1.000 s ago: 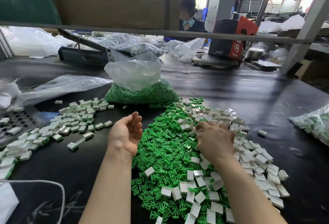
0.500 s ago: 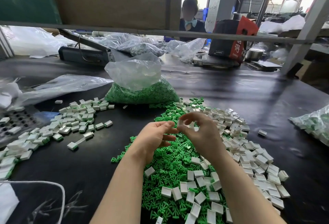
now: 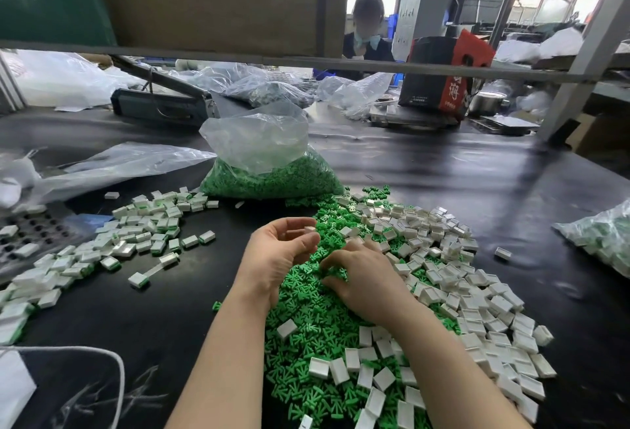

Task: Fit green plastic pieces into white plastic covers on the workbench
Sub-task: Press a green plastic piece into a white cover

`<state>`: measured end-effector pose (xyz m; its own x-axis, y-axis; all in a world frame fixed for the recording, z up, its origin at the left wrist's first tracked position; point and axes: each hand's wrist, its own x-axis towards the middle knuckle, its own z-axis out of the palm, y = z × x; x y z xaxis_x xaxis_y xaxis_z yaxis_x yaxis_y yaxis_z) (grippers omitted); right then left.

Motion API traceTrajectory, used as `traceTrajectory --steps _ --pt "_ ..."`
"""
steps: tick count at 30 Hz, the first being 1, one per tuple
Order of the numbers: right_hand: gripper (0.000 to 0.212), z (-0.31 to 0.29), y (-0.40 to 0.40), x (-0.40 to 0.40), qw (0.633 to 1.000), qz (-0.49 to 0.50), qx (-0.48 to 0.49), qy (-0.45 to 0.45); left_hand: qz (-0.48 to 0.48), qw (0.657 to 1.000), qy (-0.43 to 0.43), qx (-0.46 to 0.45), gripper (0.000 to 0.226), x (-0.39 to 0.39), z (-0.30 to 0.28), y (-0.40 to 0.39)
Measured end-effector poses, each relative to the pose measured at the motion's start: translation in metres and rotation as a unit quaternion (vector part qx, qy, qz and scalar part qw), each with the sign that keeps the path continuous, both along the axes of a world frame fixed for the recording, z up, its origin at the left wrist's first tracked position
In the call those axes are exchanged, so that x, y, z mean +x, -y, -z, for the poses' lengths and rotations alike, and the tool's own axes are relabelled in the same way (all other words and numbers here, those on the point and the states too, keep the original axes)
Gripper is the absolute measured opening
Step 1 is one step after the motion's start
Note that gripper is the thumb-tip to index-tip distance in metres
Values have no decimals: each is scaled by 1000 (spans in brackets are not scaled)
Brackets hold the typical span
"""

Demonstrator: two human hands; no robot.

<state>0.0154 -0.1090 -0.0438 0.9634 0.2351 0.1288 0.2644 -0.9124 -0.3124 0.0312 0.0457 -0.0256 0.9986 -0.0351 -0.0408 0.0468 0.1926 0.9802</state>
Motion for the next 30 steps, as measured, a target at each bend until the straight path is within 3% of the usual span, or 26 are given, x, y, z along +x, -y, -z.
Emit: traceTrajectory --steps 3,11,21,23,27,30 --pt "17 -1 0 1 1000 -4 5 23 8 1000 22 3 21 -2 -2 1" --pt "12 -5 3 0 998 -4 49 -28 -4 999 44 8 21 -2 -3 3" --pt "11 -5 4 0 964 40 263 -3 12 1000 13 -7 16 2 2 3" --pt "10 -7 6 0 930 52 365 7 17 1000 -2 26 17 2 4 3" --pt "14 -13 6 -2 808 63 585 7 57 996 -24 66 11 1 6 6" --pt "16 -16 4 -2 758 58 649 11 84 995 -31 43 3 -2 5 12"
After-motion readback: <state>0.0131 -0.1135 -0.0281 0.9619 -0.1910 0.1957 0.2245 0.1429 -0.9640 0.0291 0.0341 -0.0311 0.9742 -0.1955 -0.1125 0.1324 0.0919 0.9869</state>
